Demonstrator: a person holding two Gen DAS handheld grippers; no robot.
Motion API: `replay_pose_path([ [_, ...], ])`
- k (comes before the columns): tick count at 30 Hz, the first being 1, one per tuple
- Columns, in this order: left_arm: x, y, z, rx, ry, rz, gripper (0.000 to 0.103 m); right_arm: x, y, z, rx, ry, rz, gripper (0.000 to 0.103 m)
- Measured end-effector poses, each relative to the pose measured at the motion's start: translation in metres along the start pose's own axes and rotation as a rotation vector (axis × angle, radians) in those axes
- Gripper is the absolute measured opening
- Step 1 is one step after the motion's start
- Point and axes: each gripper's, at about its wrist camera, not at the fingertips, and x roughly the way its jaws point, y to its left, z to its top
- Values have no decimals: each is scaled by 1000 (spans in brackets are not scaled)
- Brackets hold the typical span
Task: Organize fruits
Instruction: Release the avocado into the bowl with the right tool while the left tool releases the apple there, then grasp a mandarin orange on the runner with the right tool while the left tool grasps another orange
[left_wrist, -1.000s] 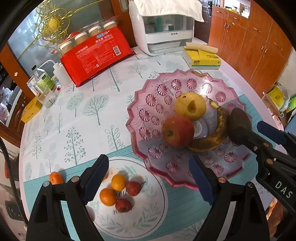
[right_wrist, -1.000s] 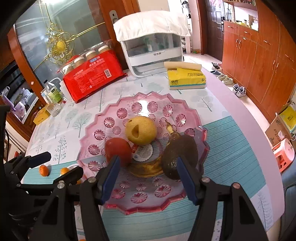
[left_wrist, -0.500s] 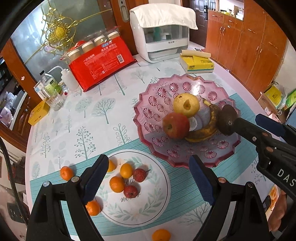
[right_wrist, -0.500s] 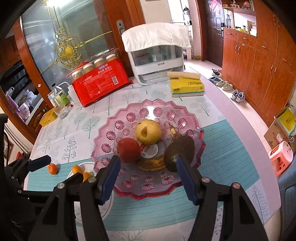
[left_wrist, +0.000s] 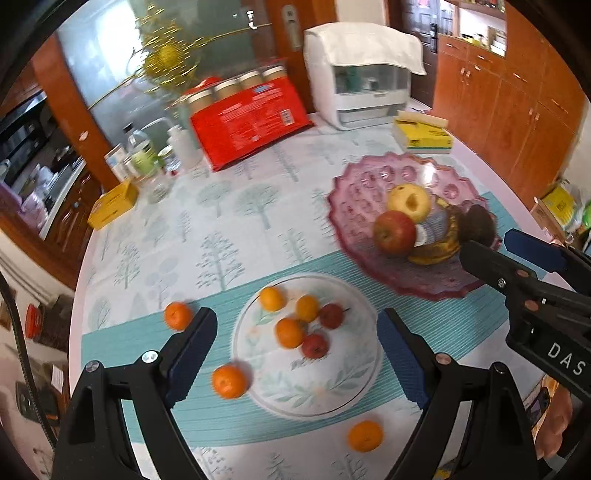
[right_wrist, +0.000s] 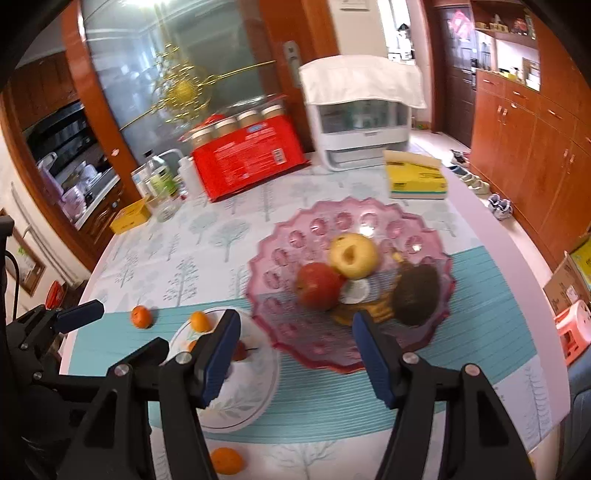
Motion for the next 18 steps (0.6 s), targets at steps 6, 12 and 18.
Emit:
replay_pose_path([
  [6,5,50,-21,-45,32,24,88,9,36,-8,-42,22,23,64],
  [12,20,107,-33,-75,63,28,88,24,79,-21,-57,63,25,64],
  [18,41,159,-40,-72,91,21,88,45,130,-40,-78,114,16,64],
])
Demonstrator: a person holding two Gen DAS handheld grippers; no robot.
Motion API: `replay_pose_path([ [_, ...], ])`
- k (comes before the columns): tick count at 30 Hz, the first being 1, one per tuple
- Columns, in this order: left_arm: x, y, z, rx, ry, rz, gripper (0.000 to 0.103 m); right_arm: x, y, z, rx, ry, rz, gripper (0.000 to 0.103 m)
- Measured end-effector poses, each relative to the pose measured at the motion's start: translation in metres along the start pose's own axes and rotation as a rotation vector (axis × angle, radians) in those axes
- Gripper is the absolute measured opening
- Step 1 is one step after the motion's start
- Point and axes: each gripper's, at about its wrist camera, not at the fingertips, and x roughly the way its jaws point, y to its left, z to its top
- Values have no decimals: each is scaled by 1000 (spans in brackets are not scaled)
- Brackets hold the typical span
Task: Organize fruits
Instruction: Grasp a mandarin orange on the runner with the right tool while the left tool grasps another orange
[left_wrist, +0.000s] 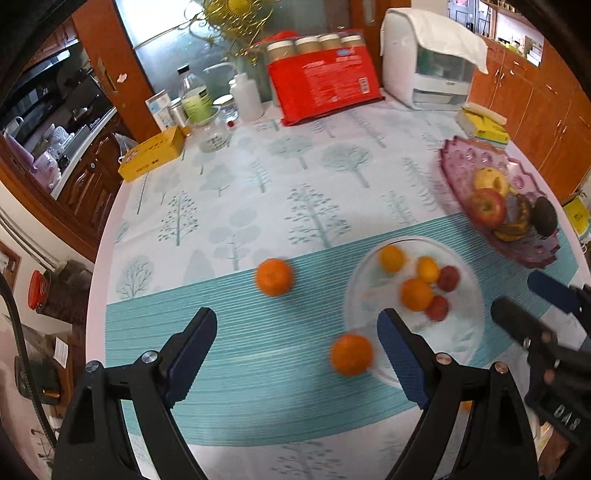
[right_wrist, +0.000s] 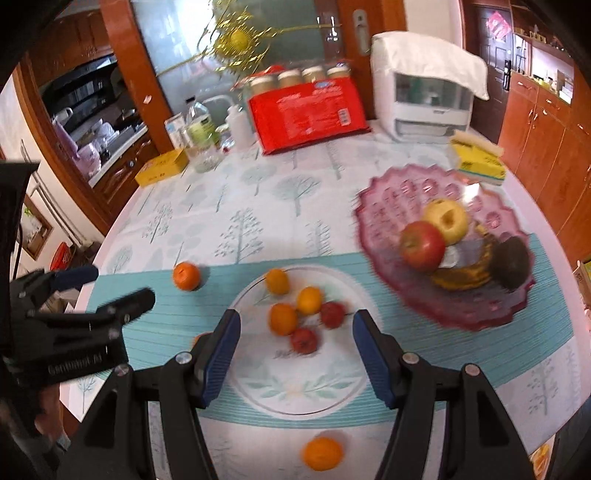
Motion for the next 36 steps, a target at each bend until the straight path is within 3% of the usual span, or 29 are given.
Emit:
replay_pose_path([
  [8,37,54,-3,23,36,-16,88,38,59,-21,-22,79,-11,64],
  [16,65,78,-6,48,67,-37,88,77,92,-36,-12,162,20,64],
  [26,98,80,1,71,92,-90,88,122,112,-46,-31,255,-3,63],
  [32,123,71,5,65,132,-136,88,129,111,-47,-76,254,-98,49],
  [36,138,64,9,58,144,-150,88,141,99,-51,-9,312,-41,47],
])
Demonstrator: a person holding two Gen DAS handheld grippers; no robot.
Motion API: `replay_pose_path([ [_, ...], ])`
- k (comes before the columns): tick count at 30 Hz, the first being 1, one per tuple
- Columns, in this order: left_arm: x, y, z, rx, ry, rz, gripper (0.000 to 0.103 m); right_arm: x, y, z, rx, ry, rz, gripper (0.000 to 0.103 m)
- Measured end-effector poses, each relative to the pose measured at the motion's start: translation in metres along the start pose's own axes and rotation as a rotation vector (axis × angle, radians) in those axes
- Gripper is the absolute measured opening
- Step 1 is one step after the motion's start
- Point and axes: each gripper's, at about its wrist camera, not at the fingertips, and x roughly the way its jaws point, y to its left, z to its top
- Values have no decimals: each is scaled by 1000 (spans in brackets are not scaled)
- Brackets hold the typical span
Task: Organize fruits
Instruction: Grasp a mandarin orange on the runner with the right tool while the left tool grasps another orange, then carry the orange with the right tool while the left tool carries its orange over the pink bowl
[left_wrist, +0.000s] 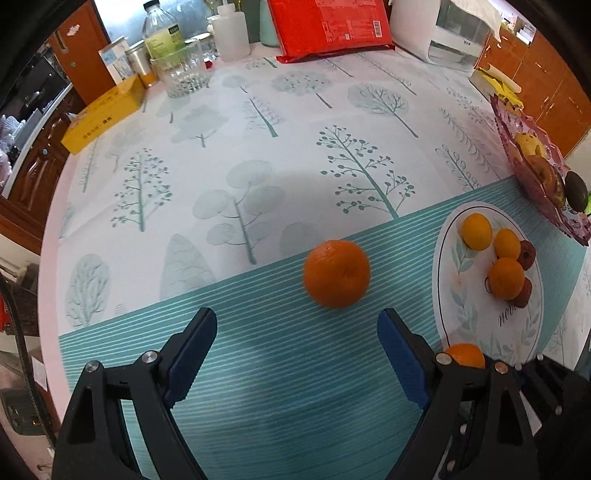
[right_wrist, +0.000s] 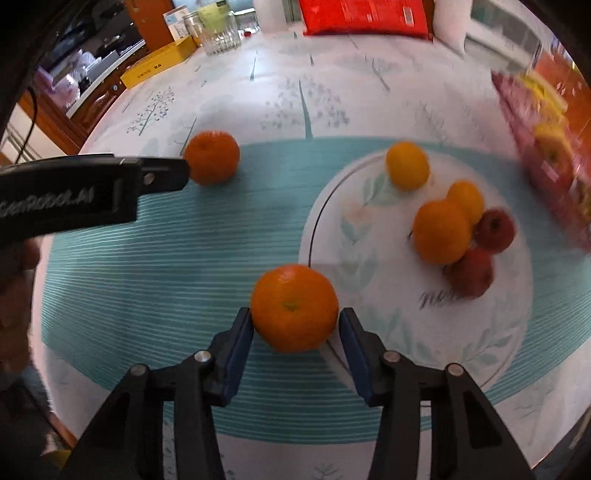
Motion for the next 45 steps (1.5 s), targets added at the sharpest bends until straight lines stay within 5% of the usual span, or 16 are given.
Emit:
replay_pose_path([
  [12,20,-9,6,-61,-42,-36,68,-12,1,-5,-34,-70,-43,42],
  [17,27,-18,9,-49,-41,-65,44,-18,-2,-6,-31,-86,-61,42],
  [31,12,-35,7,2,-41,-29,42,-32,-12,-6,-17,-140,-50,42],
  [45,-51,-98,16,75,-146,-51,42,-97,-68,2,63,-317,-45,42],
])
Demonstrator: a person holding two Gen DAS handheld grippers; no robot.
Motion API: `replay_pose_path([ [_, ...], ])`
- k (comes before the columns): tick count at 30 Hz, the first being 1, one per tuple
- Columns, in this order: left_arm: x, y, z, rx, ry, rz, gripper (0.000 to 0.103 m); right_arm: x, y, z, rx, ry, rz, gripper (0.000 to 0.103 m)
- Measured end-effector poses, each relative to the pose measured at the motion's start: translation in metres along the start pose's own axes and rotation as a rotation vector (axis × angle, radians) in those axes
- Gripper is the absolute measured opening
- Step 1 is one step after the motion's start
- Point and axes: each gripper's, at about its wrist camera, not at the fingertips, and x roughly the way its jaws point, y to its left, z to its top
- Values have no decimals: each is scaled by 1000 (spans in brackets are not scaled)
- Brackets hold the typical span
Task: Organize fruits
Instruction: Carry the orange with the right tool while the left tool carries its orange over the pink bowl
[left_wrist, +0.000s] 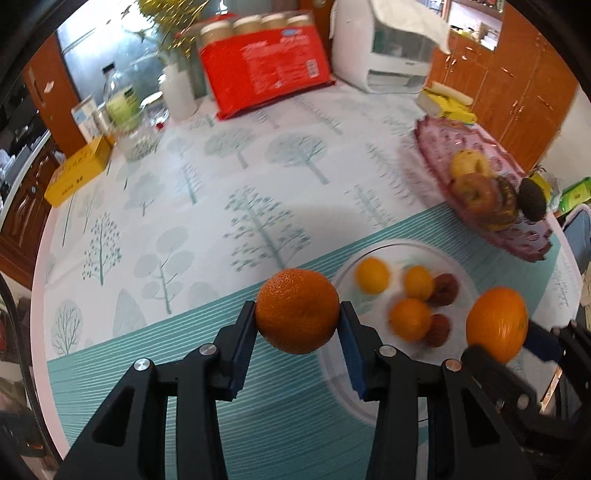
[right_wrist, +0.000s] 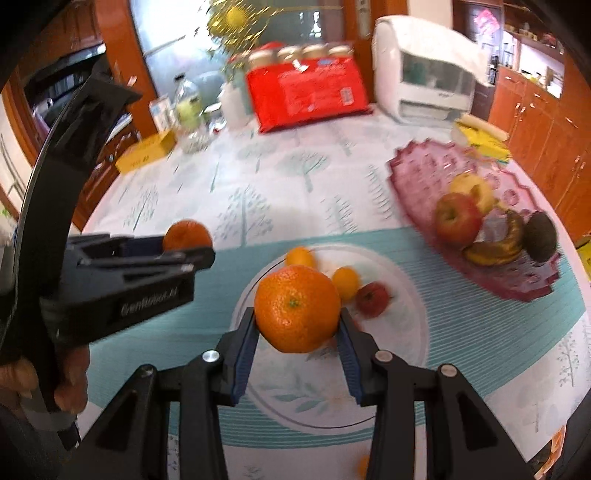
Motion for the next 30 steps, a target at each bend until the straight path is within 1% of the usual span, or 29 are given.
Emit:
replay_pose_path([
  [8,-23,-68,23,49,-47,-19,42,-34,-66,19,64,-89,-23,42],
  [14,-29,-122,46,85,-77,-32,42,-48,-118,28,104,-123,-52,42],
  [19,-27,-164,69,108,-98,-34,42,-53,-163,40,129,-145,-80,42],
  [26,-17,-206,97,126,-116,-26,42,-54,-211,61,169,-188,-103,42],
  [30,-9,-220,107,133,-114,-19,42,-51,-230,71,187,-206,-108,42],
])
